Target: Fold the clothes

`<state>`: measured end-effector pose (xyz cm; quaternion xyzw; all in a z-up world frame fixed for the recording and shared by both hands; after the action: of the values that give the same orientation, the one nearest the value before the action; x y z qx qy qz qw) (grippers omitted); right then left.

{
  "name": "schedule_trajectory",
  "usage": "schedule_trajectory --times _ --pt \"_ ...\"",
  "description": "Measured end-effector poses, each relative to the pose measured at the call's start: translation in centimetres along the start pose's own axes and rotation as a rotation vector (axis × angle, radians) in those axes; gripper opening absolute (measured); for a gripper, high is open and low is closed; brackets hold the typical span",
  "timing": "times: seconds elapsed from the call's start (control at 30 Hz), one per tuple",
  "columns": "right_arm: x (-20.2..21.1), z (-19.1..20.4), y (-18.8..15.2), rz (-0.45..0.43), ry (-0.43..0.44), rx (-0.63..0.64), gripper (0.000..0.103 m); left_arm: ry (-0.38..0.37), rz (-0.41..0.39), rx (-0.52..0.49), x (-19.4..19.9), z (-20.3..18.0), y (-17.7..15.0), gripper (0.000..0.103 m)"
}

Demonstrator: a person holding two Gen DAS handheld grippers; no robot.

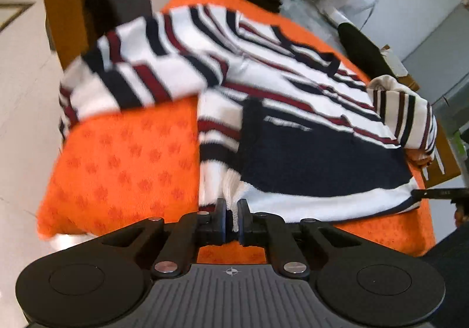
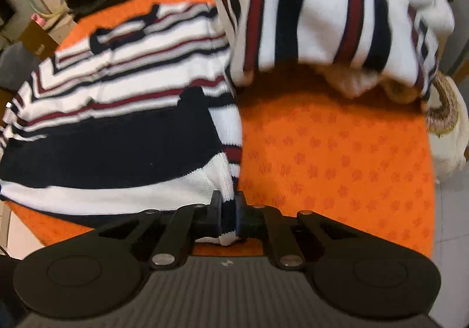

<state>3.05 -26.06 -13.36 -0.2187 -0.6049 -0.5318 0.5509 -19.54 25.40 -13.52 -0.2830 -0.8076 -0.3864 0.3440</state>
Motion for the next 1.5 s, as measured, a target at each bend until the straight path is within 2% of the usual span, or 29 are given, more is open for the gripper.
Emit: schedule_trajectory --times 0.07,0.13,0.17,0.33,0.4,0.5,0.57,0.67,0.73,0.9,1.03,1.13,1.17,1.2,1.23,1.27,1.3,1.37,1.5 --pt "0.0 0.1 -0.3 -0.018 -0.016 0.004 0.019 -0.012 -0.022 0.017 0.3 -0.1 0.1 0.026" --pt "1.2 -0.2 -0.4 -0.060 -0.023 -0.015 0.026 -0.027 -0.061 0.006 1.3 -0.6 0.6 0.053" --pt "2.0 -0.4 -0.4 -0.083 -0.025 -0.027 0.031 -0.037 -0.079 0.003 1.8 -0.8 0.9 0.056" --pt "5.7 -4.0 -0.6 -0.243 -0.068 -0.209 0.036 -0.076 -0.141 0.031 2.5 -2.6 3.4 0.063" --pt "6.7 -6.0 -0.6 -0.308 -0.081 -0.308 0.046 -0.088 -0.146 0.023 2.0 -3.8 4.2 0.064" --pt "7.2 -9.0 -0.4 -0.366 -0.085 -0.431 0.051 -0.104 -0.139 0.008 1.1 -5.6 5.4 0.065" --pt "7.2 -11.1 -0.1 -0.403 -0.080 -0.506 0.052 -0.117 -0.139 0.012 0.5 -7.0 6.1 0.065" --pt "6.8 -14.4 -0.1 -0.463 -0.038 -0.639 0.062 -0.156 -0.142 0.023 -0.2 -9.0 7.0 0.067" --pt "6.3 -16.5 -0.3 -0.494 -0.012 -0.725 0.063 -0.177 -0.141 0.018 -0.9 -10.5 7.5 0.067" --pt "3.0 -21.5 -0.9 -0.537 0.056 -0.966 0.063 -0.187 -0.132 -0.011 -2.4 -14.2 8.2 0.067" --pt "0.0 -24.4 -2.4 -0.571 0.179 -1.205 0.063 -0.204 -0.134 -0.022 -3.2 -16.8 8.6 0.068" --pt "-1.8 -25.4 -3.0 -0.582 0.272 -1.317 0.063 -0.212 -0.133 -0.033 -3.7 -18.2 8.6 0.068" --pt "-2.2 -25.6 -3.0 -0.584 0.291 -1.336 0.062 -0.214 -0.133 -0.036 -3.9 -18.6 8.6 0.068" --pt "-2.5 -25.8 -3.1 -0.594 0.302 -1.351 0.051 -0.212 -0.132 -0.037 -4.0 -18.8 8.5 0.068" --pt "-2.6 -25.9 -3.2 -0.609 0.307 -1.363 0.041 -0.210 -0.132 -0.036 -4.1 -18.9 8.5 0.068" --pt "-2.7 -26.0 -3.3 -0.624 0.312 -1.375 0.019 -0.208 -0.133 -0.033 -4.2 -19.0 8.4 0.068" --pt "-2.4 -25.9 -3.2 -0.644 0.300 -1.361 0.015 -0.206 -0.135 -0.029 -4.2 -18.9 8.4 0.068" --pt "-1.1 -25.4 -2.7 -0.692 0.246 -1.291 0.014 -0.200 -0.141 -0.019 -4.1 -18.7 8.3 0.068" --pt "3.5 -22.6 -0.2 -0.778 0.082 -1.034 0.013 -0.187 -0.157 0.004 -3.9 -17.7 8.2 0.068"
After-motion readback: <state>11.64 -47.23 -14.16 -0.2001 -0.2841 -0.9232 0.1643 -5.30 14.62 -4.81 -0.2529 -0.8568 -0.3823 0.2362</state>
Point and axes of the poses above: each gripper's, at about its wrist camera, not at the fingertips, and x roughly against the way its jaws point, z to its left, y to its top, the point moved 1 cm from there along -x, roughly the way its jaws point, and after that the axes turned 4 degrees about x, right-handed, at the moved point
